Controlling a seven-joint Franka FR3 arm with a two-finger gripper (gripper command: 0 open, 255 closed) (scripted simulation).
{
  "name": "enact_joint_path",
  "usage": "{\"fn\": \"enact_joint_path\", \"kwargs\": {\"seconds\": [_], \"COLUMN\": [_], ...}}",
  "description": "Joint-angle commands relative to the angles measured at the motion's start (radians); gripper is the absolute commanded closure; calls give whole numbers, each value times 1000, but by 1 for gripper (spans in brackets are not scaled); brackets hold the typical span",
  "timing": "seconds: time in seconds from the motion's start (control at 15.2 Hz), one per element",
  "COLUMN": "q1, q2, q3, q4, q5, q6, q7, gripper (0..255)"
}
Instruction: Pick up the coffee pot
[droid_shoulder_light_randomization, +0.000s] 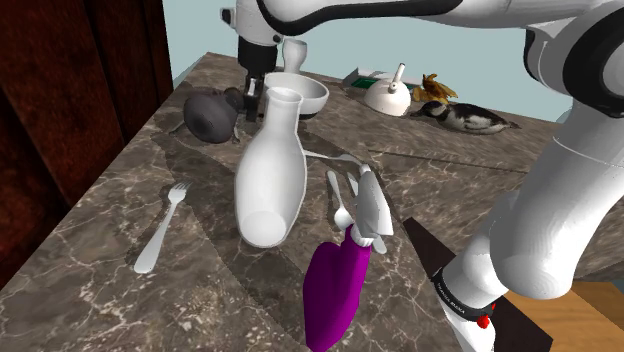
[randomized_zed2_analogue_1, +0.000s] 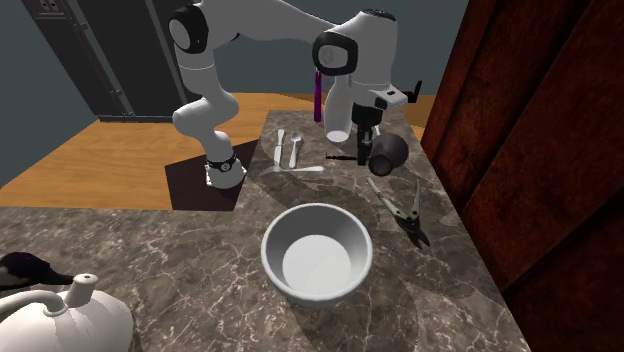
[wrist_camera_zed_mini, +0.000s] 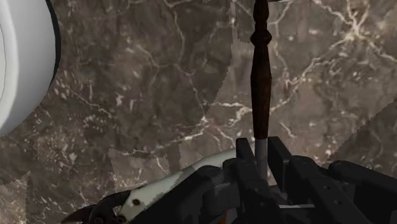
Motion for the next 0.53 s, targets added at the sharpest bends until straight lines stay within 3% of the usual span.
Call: {"fn": "enact_joint_path", "kwargs": {"seconds": [0.0,0.46], "q1": [-1,1], "q2": [-2,-1], "q3": [0,1], "q4": [26,97], "q5": [1,3], "q6": [-27,-96], "q7": [-4,-9], "gripper": [255,255]}}
